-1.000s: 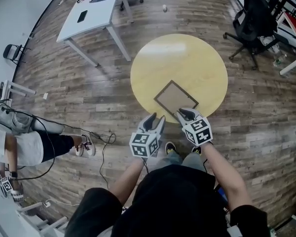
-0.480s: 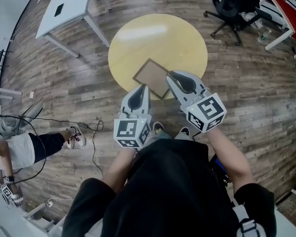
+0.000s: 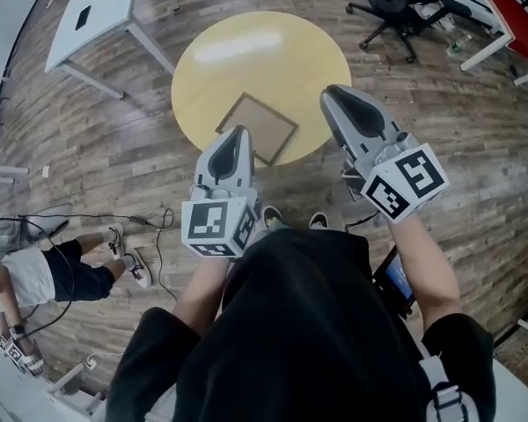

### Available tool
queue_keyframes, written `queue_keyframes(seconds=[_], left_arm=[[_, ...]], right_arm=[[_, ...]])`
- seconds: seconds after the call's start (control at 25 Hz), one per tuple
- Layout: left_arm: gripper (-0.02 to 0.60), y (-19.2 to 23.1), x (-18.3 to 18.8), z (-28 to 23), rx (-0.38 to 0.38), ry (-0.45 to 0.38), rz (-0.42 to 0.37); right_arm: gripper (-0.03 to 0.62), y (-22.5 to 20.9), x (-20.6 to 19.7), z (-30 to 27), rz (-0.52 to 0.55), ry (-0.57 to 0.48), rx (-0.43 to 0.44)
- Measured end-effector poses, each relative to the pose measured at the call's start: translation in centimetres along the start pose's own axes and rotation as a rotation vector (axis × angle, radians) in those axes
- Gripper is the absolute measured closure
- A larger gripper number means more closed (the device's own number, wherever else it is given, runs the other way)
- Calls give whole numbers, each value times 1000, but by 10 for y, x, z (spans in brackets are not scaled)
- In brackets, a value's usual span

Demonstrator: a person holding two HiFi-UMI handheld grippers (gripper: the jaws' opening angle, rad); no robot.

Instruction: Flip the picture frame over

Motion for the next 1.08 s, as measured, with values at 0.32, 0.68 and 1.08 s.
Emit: queue_keyframes(seconds=[0.32,0.68,1.08], left_arm=[[549,-5,16,-7,-4,-18,-15],[549,-1,13,-7,3,-4,2],[549,-4,14,-2,-16,-6,-8]], right_arm=[[562,-10,11,1,-20,-18,-22],[562,-5,8,-6,-14,-9,-11],[562,3,6,-4,9,0,-12]])
Point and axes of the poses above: the fingertips, and each gripper's own axes: z backward along the fingers, y to its left, x out of its top, the point moved 6 cm from there along z, backward along the fingers
